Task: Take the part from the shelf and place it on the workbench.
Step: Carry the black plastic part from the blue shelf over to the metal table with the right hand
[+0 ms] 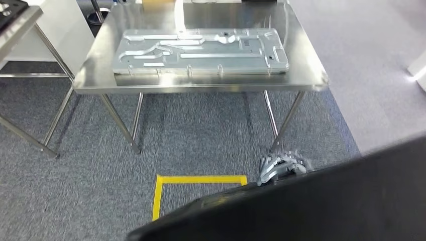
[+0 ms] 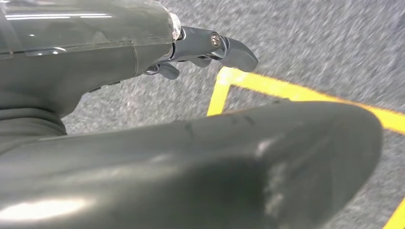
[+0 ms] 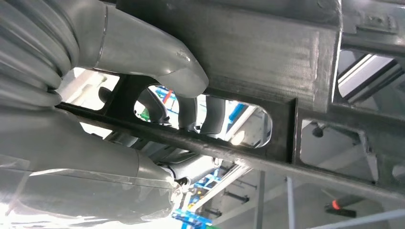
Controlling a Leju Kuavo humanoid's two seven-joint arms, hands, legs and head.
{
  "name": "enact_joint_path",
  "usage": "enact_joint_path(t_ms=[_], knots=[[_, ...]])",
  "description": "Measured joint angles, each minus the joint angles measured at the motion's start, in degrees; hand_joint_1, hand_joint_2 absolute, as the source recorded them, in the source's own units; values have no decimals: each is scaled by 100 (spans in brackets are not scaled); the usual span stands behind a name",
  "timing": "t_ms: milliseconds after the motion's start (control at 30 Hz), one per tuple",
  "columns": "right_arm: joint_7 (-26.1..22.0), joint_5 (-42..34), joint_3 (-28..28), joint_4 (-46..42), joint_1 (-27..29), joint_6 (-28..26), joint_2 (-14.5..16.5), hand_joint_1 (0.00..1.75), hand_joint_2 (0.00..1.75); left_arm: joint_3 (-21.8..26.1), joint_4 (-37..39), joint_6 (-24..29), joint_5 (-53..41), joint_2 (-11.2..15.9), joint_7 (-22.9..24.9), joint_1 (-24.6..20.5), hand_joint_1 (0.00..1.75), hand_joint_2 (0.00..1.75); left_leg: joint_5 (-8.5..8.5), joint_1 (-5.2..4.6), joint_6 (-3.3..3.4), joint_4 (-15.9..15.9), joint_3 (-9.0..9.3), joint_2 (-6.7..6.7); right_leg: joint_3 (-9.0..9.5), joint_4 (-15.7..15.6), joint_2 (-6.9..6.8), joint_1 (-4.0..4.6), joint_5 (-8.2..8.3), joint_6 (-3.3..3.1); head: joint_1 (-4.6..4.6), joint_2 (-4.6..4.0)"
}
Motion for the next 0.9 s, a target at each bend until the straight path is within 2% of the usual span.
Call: enact_joint_path(t_ms=[33,100,133,167,200,233,267,300,333,367,433,467,500,533,567,633,667,700,733,800,833,867,900], knots=[[-1,7,-1,-10,2,10,1,173,175,7,0,0,-1,1,1,-7,0,0,-33,4,26,-26,60,0,-232,337,-6,-5,-50,17,4,0],[-2,9,-2,-16,10,50,2,173,175,23,0,1,-1,1,3,-7,0,0,-129,5,44,-47,168,-8,-760,923,-10,-6,-324,54,6,0],[-2,5,-2,-16,13,71,2,173,175,32,0,2,-1,0,7,-4,0,0,-189,6,40,-50,231,-15,-961,1043,-14,-8,-464,61,5,0],[-1,-1,-3,-16,14,89,2,173,175,38,0,3,-1,-2,9,0,0,0,-254,8,32,-50,310,-26,-1089,1014,-18,-7,-518,62,6,0],[-2,-7,-4,-16,14,101,2,173,175,46,0,4,0,-5,12,0,0,0,-328,10,22,-50,405,-37,-1141,827,-22,-5,-428,51,6,0],[-2,-13,-6,-16,14,104,2,173,175,57,0,4,1,-11,13,0,0,0,-404,11,10,-52,502,-45,-1136,524,-26,-1,-179,24,7,0],[-2,-19,-8,-16,17,106,2,173,175,69,1,6,3,-19,13,-2,0,0,-482,8,-7,-49,601,-50,-1118,176,-33,11,207,-7,8,0],[-1,-25,-10,-17,18,107,2,173,175,80,1,8,4,-27,13,-3,0,0,-554,2,-31,-58,669,-60,-1092,-102,-38,27,526,-38,9,0],[0,-32,-12,-20,21,105,2,173,175,88,1,9,5,-32,14,-6,0,0,-618,-6,-63,-88,719,-65,-1071,-279,-41,44,749,-69,8,0],[1,-38,-13,-32,23,103,2,173,175,93,1,11,4,-37,14,-8,0,0,-645,-13,-98,-101,775,-70,-1053,-372,-36,53,851,-97,8,0],[2,-46,-13,-71,22,97,5,173,175,98,0,11,2,-37,13,-19,0,0,-615,-14,-166,-68,837,-68,-929,-450,-14,45,796,-161,3,0],[1,-49,-13,-98,21,97,8,173,175,103,0,11,0,-37,8,-25,0,0,-555,-8,-194,85,812,-65,-837,-502,-8,36,769,-198,2,0],[-1,-56,-13,-120,18,97,10,173,175,109,0,11,-1,-36,5,-34,0,0,-522,-2,-219,323,695,-64,-738,-536,-11,32,727,-236,-4,0],[-3,-66,-13,-142,18,99,15,173,175,116,0,11,-2,-36,3,-41,0,0,-547,7,-241,648,499,-62,-648,-560,-12,30,678,-265,-7,0],[-5,-80,-13,-157,17,102,18,173,175,122,0,11,-3,-37,2,-43,0,0,-649,10,-263,996,252,-61,-574,-570,-10,33,617,-286,-11,0],[-5,-113,-13,-180,24,113,25,173,175,130,0,11,-4,-37,2,-28,0,0,-1052,17,-291,1452,-212,-61,-436,-572,18,34,487,-297,-12,0],[-4,-130,-13,-191,29,122,27,173,175,131,0,11,-5,-37,2,-15,0,0,-1213,23,-297,1479,-359,-61,-351,-572,42,34,416,-294,-13,0],[-4,-147,-13,-200,33,137,27,173,175,133,0,11,-10,-37,2,-4,0,0,-1240,32,-300,1351,-437,-62,-251,-572,69,35,339,-286,-13,0],[-3,-163,-13,-213,39,155,28,173,175,137,0,11,-16,-37,3,5,0,0,-1090,40,-299,1103,-463,-66,-145,-572,94,35,257,-275,-13,0],[2,-190,-13,-236,59,180,28,173,175,156,0,12,-28,-36,8,27,0,0,-317,40,-275,478,-464,-103,29,-562,145,36,92,-238,-15,0],[4,-200,-13,-251,73,185,30,173,175,168,0,14,-30,-35,13,38,0,0,7,25,-254,273,-450,-115,77,-559,175,35,22,-208,-16,0],[7,-207,-13,-272,84,190,34,173,175,179,0,16,-31,-34,16,45,0,0,220,5,-225,156,-439,-121,116,-554,202,27,-27,-172,-18,0],[8,-216,-14,-298,91,194,38,173,175,186,0,18,-31,-32,18,40,0,0,245,-19,-188,125,-411,-110,149,-540,223,23,-48,-132,-20,0]])
